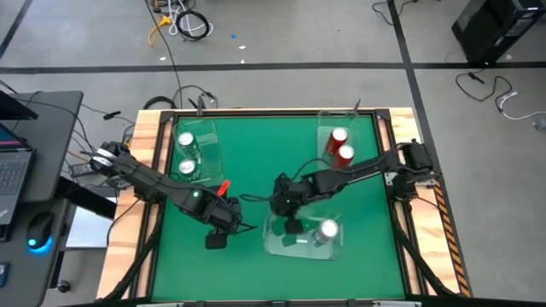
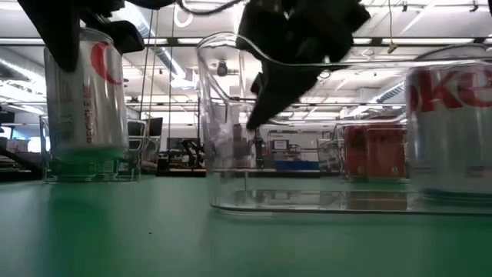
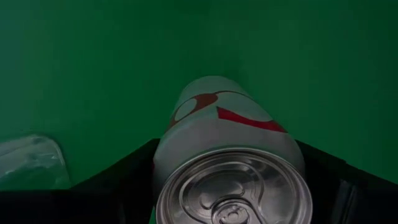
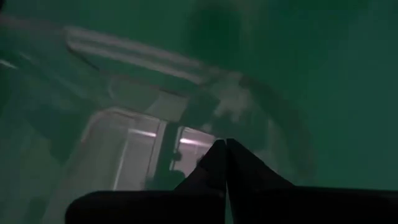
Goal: Sort soda cans
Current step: Put the red-silver soda can into the bottom transparent bin
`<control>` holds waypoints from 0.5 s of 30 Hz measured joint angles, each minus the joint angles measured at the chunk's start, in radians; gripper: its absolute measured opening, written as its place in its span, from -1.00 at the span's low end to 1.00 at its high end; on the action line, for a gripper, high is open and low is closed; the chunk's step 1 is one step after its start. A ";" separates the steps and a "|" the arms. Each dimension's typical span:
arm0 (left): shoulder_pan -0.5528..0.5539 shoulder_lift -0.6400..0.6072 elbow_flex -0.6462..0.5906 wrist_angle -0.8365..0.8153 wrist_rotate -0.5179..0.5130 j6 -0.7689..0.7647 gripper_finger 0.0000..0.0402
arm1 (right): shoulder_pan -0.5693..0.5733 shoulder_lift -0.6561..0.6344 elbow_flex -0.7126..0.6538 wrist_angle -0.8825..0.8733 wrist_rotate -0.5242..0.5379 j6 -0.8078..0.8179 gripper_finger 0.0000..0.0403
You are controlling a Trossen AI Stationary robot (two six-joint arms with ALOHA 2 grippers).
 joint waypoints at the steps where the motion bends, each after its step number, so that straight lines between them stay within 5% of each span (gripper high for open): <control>1: 0.000 0.000 0.012 -0.007 0.004 0.001 0.47 | -0.001 -0.018 0.012 -0.025 0.000 0.000 -1.00; 15: 0.127 0.002 0.365 -0.041 -0.041 0.158 0.47 | 0.117 -0.402 0.136 -0.491 0.155 0.217 -1.00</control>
